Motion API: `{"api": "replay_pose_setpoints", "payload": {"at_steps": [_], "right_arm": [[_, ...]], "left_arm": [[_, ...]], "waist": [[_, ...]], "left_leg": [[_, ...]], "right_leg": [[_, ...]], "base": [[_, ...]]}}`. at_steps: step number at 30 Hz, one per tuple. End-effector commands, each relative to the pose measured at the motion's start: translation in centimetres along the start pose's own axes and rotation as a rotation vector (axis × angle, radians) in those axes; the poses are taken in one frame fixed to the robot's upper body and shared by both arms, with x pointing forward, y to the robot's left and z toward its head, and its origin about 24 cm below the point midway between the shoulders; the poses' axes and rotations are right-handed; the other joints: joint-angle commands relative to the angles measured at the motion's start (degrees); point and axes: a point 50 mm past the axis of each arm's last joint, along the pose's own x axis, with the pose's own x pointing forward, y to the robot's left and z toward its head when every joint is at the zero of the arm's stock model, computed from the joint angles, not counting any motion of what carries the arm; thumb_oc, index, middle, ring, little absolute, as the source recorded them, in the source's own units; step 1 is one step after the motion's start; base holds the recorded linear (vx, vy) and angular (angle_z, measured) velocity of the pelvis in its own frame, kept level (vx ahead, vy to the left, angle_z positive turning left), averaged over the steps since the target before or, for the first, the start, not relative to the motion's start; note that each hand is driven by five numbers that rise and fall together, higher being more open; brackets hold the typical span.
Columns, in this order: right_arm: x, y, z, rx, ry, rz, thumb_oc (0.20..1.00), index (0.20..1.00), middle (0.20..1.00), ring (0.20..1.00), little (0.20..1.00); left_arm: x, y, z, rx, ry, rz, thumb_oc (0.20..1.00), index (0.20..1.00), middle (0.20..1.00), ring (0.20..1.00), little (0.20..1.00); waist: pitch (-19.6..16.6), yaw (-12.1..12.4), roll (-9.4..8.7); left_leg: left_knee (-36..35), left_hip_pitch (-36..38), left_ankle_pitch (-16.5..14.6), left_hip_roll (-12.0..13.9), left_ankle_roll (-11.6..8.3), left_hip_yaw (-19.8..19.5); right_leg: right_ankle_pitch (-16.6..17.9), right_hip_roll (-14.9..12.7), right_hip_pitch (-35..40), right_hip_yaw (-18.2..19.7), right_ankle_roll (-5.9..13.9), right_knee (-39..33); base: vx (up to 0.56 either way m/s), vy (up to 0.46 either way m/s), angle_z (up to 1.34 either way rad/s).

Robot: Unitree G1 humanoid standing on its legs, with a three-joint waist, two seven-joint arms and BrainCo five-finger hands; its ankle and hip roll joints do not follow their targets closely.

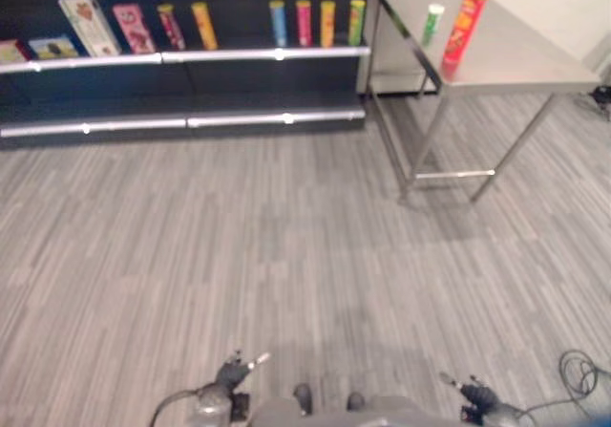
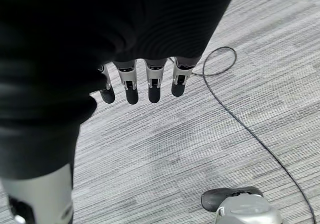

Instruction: Put the goods on the table back onto the shelves and tidy them up.

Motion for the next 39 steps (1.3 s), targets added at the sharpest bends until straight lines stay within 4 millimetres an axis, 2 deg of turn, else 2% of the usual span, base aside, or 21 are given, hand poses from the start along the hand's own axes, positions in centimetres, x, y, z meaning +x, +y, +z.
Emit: {"api": "replay_pose_setpoints", "payload": {"at_steps": [1,17,30,39], "right_arm": [[0.36,-0.71,2.33,0.017,-0.072,-0.026,1.000,1.000,1.000,1.000,1.000],[0.35,-0.45,2.02,0.008,-0.060,-0.015,1.000,1.000,1.000,1.000,1.000],[0.39,-0.51,2.22,-0.001,-0.063,-0.015,1.000,1.000,1.000,1.000,1.000],[0.40,-0.59,2.20,-0.005,-0.059,-0.017,1.000,1.000,1.000,1.000,1.000]], "left_arm": [[0.37,0.98,2.18,-0.026,-0.083,0.021,1.000,1.000,1.000,1.000,1.000],[0.37,0.78,1.92,-0.007,-0.073,0.017,1.000,1.000,1.000,1.000,1.000],[0.39,0.92,1.66,0.074,-0.056,0.018,1.000,1.000,1.000,1.000,1.000],[0.49,0.97,2.22,0.079,-0.072,0.019,1.000,1.000,1.000,1.000,1.000]], "waist": [[-0.1,-1.7,-0.78],[0.0,-2.0,-0.24],[0.1,-2.2,0.06],[0.1,-2.5,-0.02]], "left_leg": [[-0.3,3.7,-6.6,5.5,-7.45,-5.0],[-0.2,3.6,-6.7,5.3,-7.47,-4.5],[0.4,2.9,-6.8,4.8,-7.10,-4.4],[0.5,2.3,-6.9,4.4,-6.80,-3.9]], "right_leg": [[1.3,-6.6,6.2,1.3,8.77,-10.3],[1.4,-6.9,5.9,1.3,8.88,-10.1],[1.7,-7.3,5.1,1.7,9.19,-9.8],[2.1,-7.7,4.2,2.2,9.59,-9.6]], "base": [[0.00,0.000,0.00],[0.00,0.000,0.00],[0.00,0.000,0.00],[-0.01,0.013,-0.02]]}}
